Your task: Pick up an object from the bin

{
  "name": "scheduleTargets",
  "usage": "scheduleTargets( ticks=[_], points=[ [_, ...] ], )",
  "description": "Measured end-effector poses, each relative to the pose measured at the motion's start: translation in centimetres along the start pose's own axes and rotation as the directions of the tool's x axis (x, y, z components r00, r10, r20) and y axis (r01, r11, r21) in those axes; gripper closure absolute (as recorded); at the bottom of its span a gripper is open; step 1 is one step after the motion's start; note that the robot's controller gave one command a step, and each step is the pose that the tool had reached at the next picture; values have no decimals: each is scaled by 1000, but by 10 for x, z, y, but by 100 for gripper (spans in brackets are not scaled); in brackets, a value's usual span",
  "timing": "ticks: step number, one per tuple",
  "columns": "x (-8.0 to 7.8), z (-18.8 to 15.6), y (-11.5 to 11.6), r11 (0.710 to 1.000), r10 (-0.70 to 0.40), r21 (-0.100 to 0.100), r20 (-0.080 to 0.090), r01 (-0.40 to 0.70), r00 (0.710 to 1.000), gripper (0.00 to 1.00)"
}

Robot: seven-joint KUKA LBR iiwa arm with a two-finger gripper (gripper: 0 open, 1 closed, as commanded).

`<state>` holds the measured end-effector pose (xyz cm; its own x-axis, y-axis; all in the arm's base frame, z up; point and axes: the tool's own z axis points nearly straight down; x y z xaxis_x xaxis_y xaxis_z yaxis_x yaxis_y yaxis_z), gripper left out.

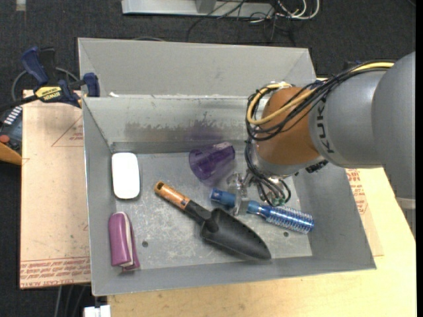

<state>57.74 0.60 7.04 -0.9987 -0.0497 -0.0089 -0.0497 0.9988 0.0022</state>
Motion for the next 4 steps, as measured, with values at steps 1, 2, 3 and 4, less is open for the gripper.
scheduleTargets(
  ticks=[1, 2, 3, 4],
  points=[
    [0, 0, 0, 1000, 0, 0, 0, 0, 1000, 100],
    [20, -52, -16, 965, -261, -4, 2, 261, 965, 100],
    [-6, 0, 20, 1000, 13, -1, 2, -13, 1000, 100],
    [0, -88, 6, 996, -89, -2, -2, 89, 996, 100]
  ],
)
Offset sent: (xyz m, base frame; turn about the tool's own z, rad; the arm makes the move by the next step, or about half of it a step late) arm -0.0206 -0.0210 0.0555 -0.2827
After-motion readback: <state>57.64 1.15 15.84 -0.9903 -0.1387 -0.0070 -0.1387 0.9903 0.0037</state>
